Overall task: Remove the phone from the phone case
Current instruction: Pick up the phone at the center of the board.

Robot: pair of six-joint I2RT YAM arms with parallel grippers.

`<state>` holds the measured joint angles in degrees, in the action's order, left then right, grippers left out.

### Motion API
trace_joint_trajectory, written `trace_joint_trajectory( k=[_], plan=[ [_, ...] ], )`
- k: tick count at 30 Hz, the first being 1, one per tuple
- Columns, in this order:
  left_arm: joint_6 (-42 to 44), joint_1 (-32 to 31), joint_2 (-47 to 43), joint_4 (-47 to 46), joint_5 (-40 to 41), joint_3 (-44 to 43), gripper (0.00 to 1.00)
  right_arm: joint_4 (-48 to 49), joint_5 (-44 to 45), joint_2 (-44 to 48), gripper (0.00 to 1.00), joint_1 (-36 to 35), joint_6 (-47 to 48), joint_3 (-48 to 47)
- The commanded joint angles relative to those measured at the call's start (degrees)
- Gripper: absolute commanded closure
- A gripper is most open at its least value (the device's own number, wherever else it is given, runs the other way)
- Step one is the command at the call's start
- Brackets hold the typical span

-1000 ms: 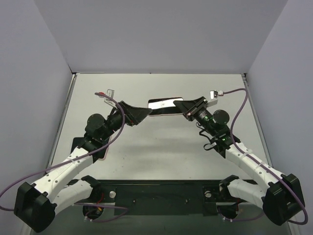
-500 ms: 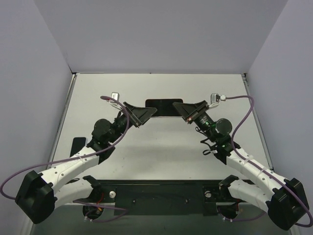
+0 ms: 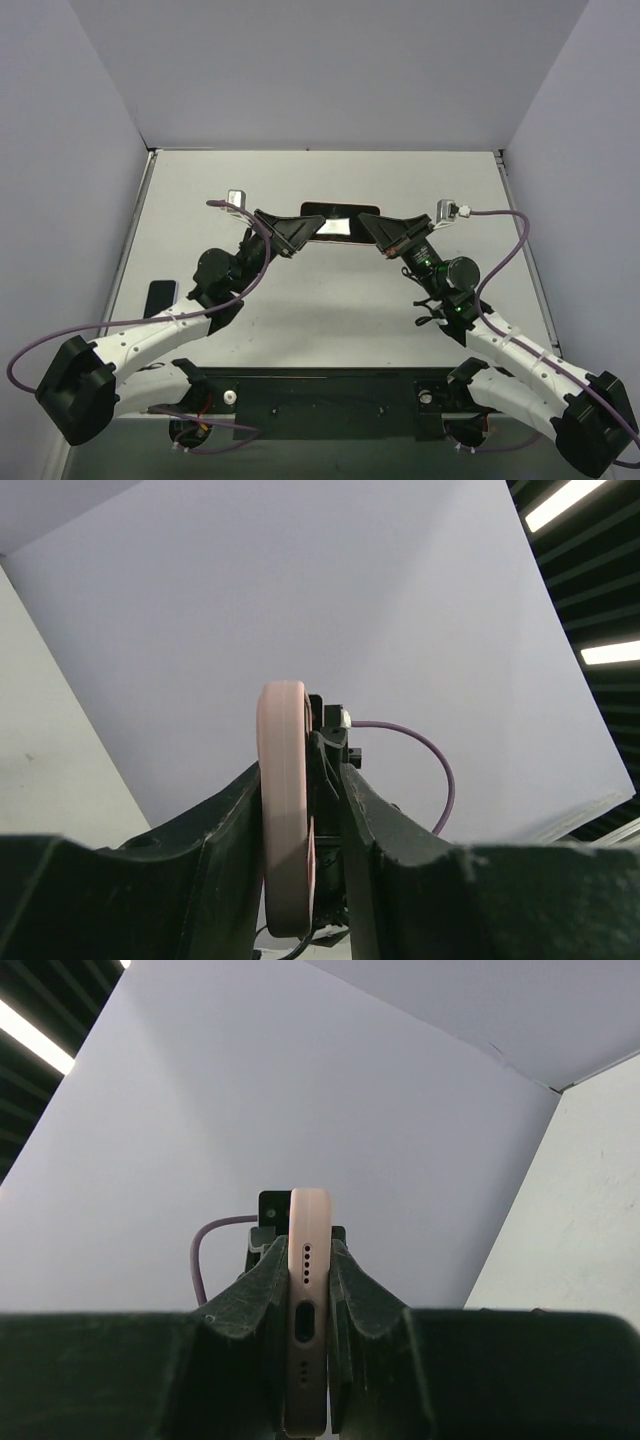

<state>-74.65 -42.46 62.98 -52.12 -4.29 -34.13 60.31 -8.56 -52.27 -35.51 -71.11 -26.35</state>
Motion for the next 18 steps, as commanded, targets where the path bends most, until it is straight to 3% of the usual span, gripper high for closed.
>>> trace_joint_trajectory(
  k=[1, 7, 9, 10, 13, 14, 16, 18],
  plan=[
    [0.21, -0.26, 0.65, -8.00, 3.41, -2.69, 0.62, 5.08, 1.08, 2.61, 1.00, -1.32, 2.55, -0.28],
    [1.18, 0.18, 1.79, -9.66, 3.86, -4.10, 0.82, -0.09, -1.01, 3.31, 1.00, -3.60, 4.75, -1.68],
    [1.26, 1.66, 1.27, -9.23, 2.46, -4.45, 0.96, -9.55, -4.97, 4.80, 1.00, -3.17, 8.77, -3.79],
    [1.26, 2.46, 1.18, -8.79, -0.34, -4.72, 0.99, -20.65, -7.50, 6.29, 0.97, -2.73, 10.89, -7.28],
    [1.52, 8.33, 0.65, -2.82, -11.23, -8.13, 1.00, -51.71, -11.65, 7.01, 0.89, -1.94, 29.46, -18.01],
    [2.75, 9.40, 0.74, -0.73, -17.87, -8.93, 1.00, -60.05, -14.01, 6.49, 0.80, -0.72, 32.50, -21.95],
    [5.20, 11.78, 1.35, 4.71, -27.99, -11.92, 1.00, -68.01, -23.14, 3.94, 0.68, 2.45, 36.30, -25.92],
    [7.06, 12.13, 2.67, 7.11, -35.82, -14.38, 1.00, -70.67, -31.76, 0.78, 0.64, 4.39, 38.15, -28.57]
  ],
)
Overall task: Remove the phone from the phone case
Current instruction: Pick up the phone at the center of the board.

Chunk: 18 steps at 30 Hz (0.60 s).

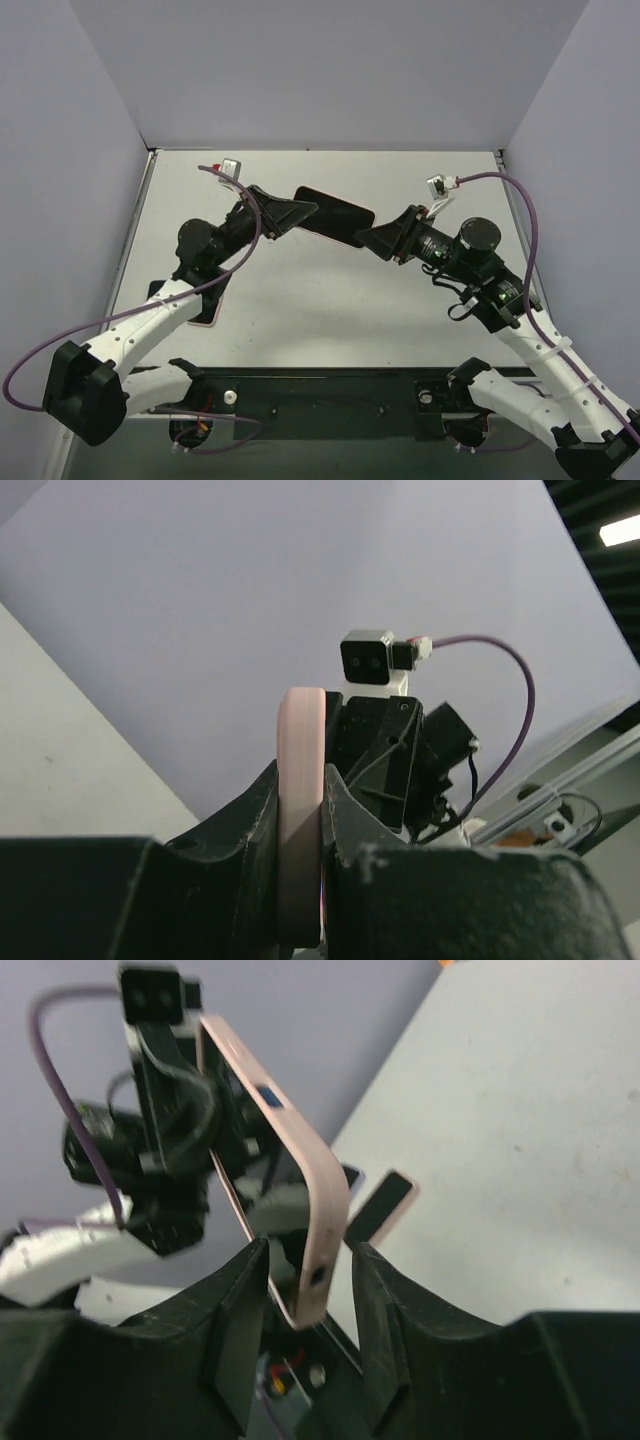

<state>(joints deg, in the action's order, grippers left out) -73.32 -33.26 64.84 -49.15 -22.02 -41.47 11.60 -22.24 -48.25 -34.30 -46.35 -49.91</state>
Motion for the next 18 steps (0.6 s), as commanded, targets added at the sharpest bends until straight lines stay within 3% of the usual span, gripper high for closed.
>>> trace_joint_trajectory(
  k=[1, 3, 7, 11, 16, 18],
  plan=[
    [5.64, 2.93, 1.42, 4.06, -19.80, -7.48, 1.00, -22.23, -19.93, -4.04, 0.64, 3.37, 14.26, -5.37],
    [4.68, 2.93, 2.22, 2.21, -25.94, -7.83, 1.00, -22.23, -21.00, -4.22, 0.62, 3.45, 15.40, -5.72],
    [6.16, 2.85, 2.05, 4.67, -30.70, -9.32, 1.00, -19.25, -25.29, -4.57, 0.60, 3.45, 14.98, -5.81],
    [8.10, 2.93, 1.61, 7.13, -33.78, -11.26, 1.00, -7.95, -30.92, -5.19, 0.57, 3.45, 9.36, -3.62],
    [8.19, 2.85, 2.92, 8.45, -36.25, -13.80, 1.00, -2.03, -35.15, -6.07, 0.68, 0.83, 6.45, -2.12],
    [7.05, 2.93, 3.71, 7.93, -36.52, -14.16, 1.00, -0.61, -35.33, -6.42, 0.82, -1.10, 6.53, -1.94]
  ],
)
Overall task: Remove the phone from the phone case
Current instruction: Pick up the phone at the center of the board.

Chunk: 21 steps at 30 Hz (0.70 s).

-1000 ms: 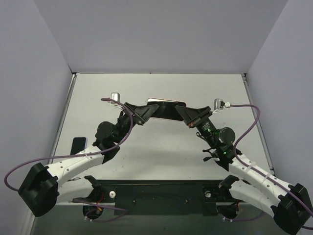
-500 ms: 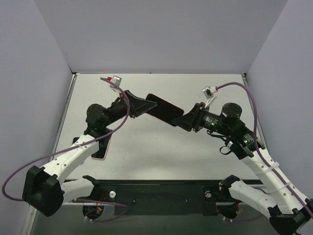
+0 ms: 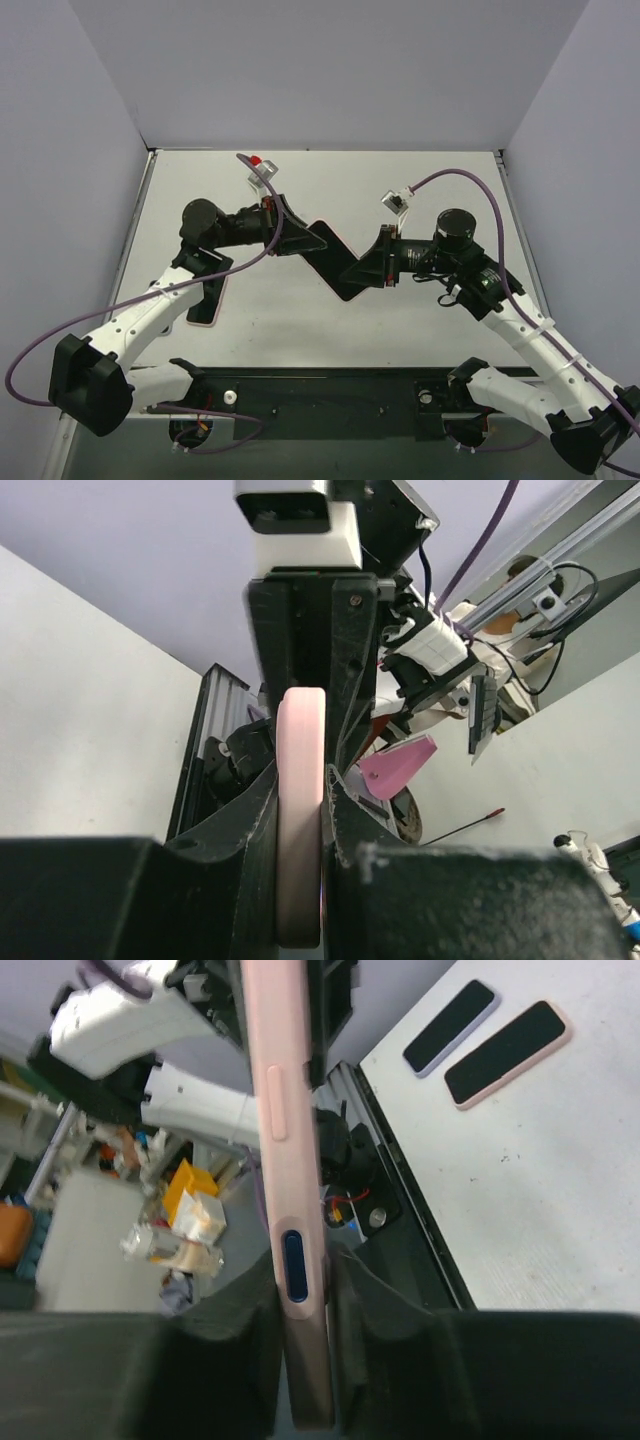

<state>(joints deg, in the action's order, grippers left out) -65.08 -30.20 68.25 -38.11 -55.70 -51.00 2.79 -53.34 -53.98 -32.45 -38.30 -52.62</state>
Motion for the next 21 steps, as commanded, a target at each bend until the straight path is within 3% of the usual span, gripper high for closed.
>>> trace_joint_trajectory(
  k=[1, 3, 4, 6, 9, 14, 18, 21],
  plan=[
    [-1.71, -0.04, 0.48, -2.94, -1.96, -4.46, 1.00, 7.85, -4.05, -0.69, 1.00, -3.50, -1.16, 0.50],
    [-3.03, -0.13, 0.66, -3.02, 0.76, -4.11, 1.00, 7.58, -0.72, -0.25, 1.00, -3.94, -0.63, 0.59],
    [-4.08, -0.04, 0.48, -3.46, 4.08, -2.80, 0.85, 7.93, 3.47, 0.97, 1.00, -4.03, -1.15, 1.20],
    [-9.07, -0.13, -1.00, -7.92, 10.14, 1.41, 0.68, 11.18, 8.84, 2.64, 1.00, -3.94, -3.17, 4.26],
    [-14.80, -0.48, -2.50, -20.38, 16.49, 8.53, 0.52, 22.50, 10.80, 3.61, 1.00, -3.94, -9.48, 7.35],
    [-19.03, -0.92, -1.36, -26.92, 18.97, 9.08, 0.51, 28.76, 12.65, 3.09, 1.00, -3.94, -13.02, 8.94],
    [-18.77, -1.70, -0.14, -25.88, 19.84, 7.15, 0.53, 31.65, 12.21, 1.86, 1.00, -4.03, -15.22, 8.67],
    [-18.77, -2.41, 0.92, -25.70, 20.72, 5.74, 0.66, 34.30, 12.47, 1.33, 1.00, -4.20, -17.15, 9.20]
  ],
)
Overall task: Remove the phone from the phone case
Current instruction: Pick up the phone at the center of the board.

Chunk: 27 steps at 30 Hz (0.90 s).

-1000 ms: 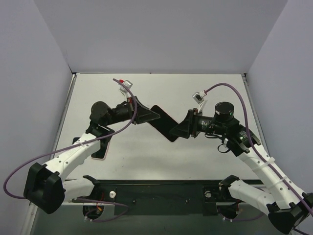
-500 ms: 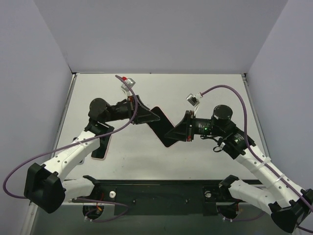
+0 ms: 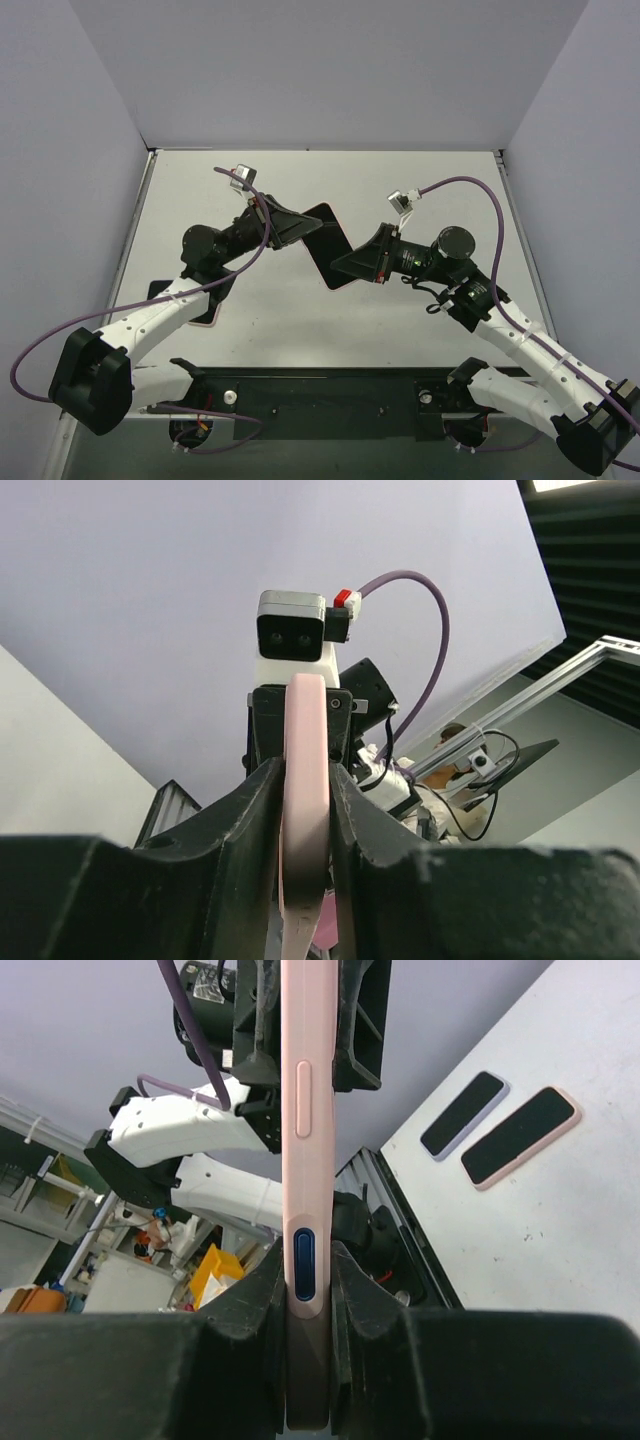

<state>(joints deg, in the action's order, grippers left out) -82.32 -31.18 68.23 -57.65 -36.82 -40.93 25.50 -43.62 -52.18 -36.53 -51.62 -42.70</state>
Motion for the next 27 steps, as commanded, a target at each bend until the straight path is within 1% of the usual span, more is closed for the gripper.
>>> trace_joint_trajectory(
  k=[1, 5, 8, 10, 11, 12, 13, 14, 15, 16, 18, 19, 20, 21, 22, 24, 27],
  plan=[
    [-1.78, -1.86, 1.20, -6.60, 1.75, -5.12, 0.67, 12.03, 3.01, -0.55, 1.00, -0.12, -4.10, -0.46],
    [-2.05, -3.10, 2.79, -7.12, 2.36, -6.71, 0.64, 13.44, 3.36, -1.43, 1.00, -0.47, -5.25, -0.37],
    [-2.40, -3.10, 2.96, -7.30, 2.98, -7.06, 0.66, 11.35, 2.31, -1.78, 1.00, -0.73, -4.38, -0.81],
    [-2.14, -2.92, 3.14, -6.52, 2.98, -7.76, 0.81, 8.97, 1.96, -1.35, 1.00, -0.73, -2.97, -0.98],
    [-1.96, -2.84, 3.66, -5.73, 2.81, -8.72, 0.97, 8.00, 2.04, -0.99, 1.00, -0.82, -1.83, -0.98],
    [-1.96, -2.49, 3.84, -4.59, 2.46, -9.08, 1.00, 5.73, 2.04, -0.12, 0.98, -0.82, -1.04, -1.33],
    [-2.31, -2.14, 4.28, -4.49, 2.28, -9.34, 1.00, 3.18, 2.91, 0.41, 0.95, -0.82, 1.84, -1.68],
    [-3.45, -1.44, 4.54, -4.93, 1.93, -9.43, 1.00, -2.41, 3.44, 1.90, 0.84, -0.82, 3.52, -2.91],
    [-4.15, -0.99, 5.33, -5.28, 1.32, -9.70, 1.00, -6.64, 5.71, 2.61, 0.73, -0.91, 8.06, -3.70],
    [-5.38, -0.21, 5.51, -5.89, 0.01, -10.13, 1.00, -13.91, 6.69, 3.92, 0.46, -0.99, 10.11, -5.19],
    [-6.35, 0.85, 6.57, -5.46, -3.60, -11.36, 1.00, -20.10, 7.58, 5.25, 0.37, -1.26, 15.82, -6.08],
    [-6.18, 1.12, 7.18, -4.85, -5.87, -11.98, 1.00, -22.48, 7.84, 5.60, 0.36, -1.17, 20.28, -7.91],
    [-6.01, 1.38, 7.62, -4.32, -7.38, -13.11, 1.00, -29.73, 7.84, 5.51, 0.36, -0.82, 22.41, -9.15],
    [-5.48, 1.47, 7.88, -4.05, -9.65, -13.56, 1.00, -32.24, 6.63, 4.73, 0.37, -0.73, 24.70, -11.16],
    [-5.13, 1.56, 7.89, -3.53, -10.55, -14.26, 1.00, -33.31, 3.22, 4.11, 0.43, -0.64, 24.81, -11.79],
    [-3.55, 1.73, 7.54, -1.26, -12.48, -14.79, 1.00, -32.27, 0.74, 3.05, 0.49, -0.73, 23.15, -12.50],
    [-0.91, 1.91, 7.18, 1.83, -14.51, -15.32, 1.00, -28.75, 0.55, 3.40, 0.53, -0.82, 21.91, -11.36]
  ],
)
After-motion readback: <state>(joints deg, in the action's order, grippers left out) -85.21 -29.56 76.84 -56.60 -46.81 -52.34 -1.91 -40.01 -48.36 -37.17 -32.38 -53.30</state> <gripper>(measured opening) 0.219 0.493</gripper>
